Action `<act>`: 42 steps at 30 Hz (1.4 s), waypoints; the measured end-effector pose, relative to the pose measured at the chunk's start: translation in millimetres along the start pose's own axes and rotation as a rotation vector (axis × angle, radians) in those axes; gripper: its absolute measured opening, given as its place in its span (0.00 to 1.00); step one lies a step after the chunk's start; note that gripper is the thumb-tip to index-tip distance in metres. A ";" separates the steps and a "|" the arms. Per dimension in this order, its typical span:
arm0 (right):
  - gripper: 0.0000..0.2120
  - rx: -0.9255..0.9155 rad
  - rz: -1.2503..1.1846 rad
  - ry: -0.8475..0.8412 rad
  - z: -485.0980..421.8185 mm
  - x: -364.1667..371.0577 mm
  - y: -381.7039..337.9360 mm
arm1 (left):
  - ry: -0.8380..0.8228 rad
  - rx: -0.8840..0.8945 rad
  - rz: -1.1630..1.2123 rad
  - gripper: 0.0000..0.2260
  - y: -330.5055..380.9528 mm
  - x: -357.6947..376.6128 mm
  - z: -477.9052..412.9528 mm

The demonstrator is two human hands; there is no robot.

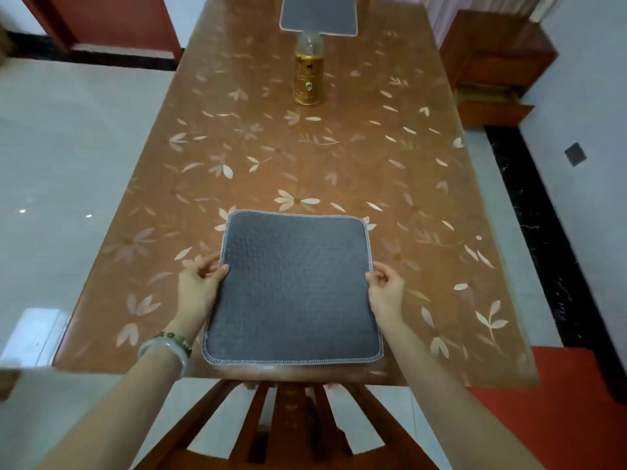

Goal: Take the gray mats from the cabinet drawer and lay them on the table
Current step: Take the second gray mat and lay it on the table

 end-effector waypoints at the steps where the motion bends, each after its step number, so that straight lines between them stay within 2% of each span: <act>1: 0.13 0.008 0.024 -0.007 -4.6 7.6 5.3 | -0.006 -0.019 -0.017 0.14 -8.4 1.9 -6.4; 7: 0.12 -0.009 0.218 -0.043 -16.5 35.9 33.9 | -0.014 -0.043 -0.137 0.13 -44.9 9.9 -27.2; 11: 0.13 0.000 0.299 -0.011 -11.5 32.9 36.7 | -0.072 0.010 -0.317 0.12 -49.7 10.1 -28.4; 20: 0.13 -0.008 0.424 0.005 -0.3 26.8 48.2 | -0.144 0.110 -0.499 0.10 -63.0 15.9 -26.7; 22: 0.15 -0.055 0.498 0.019 -2.2 26.6 45.1 | -0.129 0.090 -0.512 0.14 -60.6 15.7 -25.6; 24: 0.19 -0.188 0.716 0.071 -5.5 28.8 32.7 | -0.107 0.102 -0.515 0.21 -50.9 16.4 -28.3; 26: 0.22 -0.371 0.887 0.084 -12.6 41.5 10.1 | -0.132 0.244 -0.566 0.25 -33.1 24.9 -36.7; 29: 0.23 -0.551 0.973 -0.063 -33.6 84.2 -26.3 | -0.320 0.546 -0.741 0.28 -9.9 60.6 -58.3; 33: 0.26 -0.697 1.134 -0.238 -55.7 139.6 -39.4 | -0.579 0.684 -1.001 0.31 -25.2 108.7 -84.0; 36: 0.27 -0.720 1.192 -0.284 -63.2 152.8 -28.5 | -0.591 0.710 -1.098 0.31 -40.9 119.5 -91.4; 42: 0.28 -0.693 1.159 -0.365 -68.8 150.1 -27.9 | -0.567 0.695 -1.096 0.31 -42.8 119.5 -92.1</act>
Point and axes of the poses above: each hand's wrist, its own z-axis away from the middle knuckle, its own x-axis out of the palm, y = z × x, the point moved 3 cm from there along -z, towards the middle knuckle, and after that the axes turned 10 degrees about z, right-handed, at the moved point
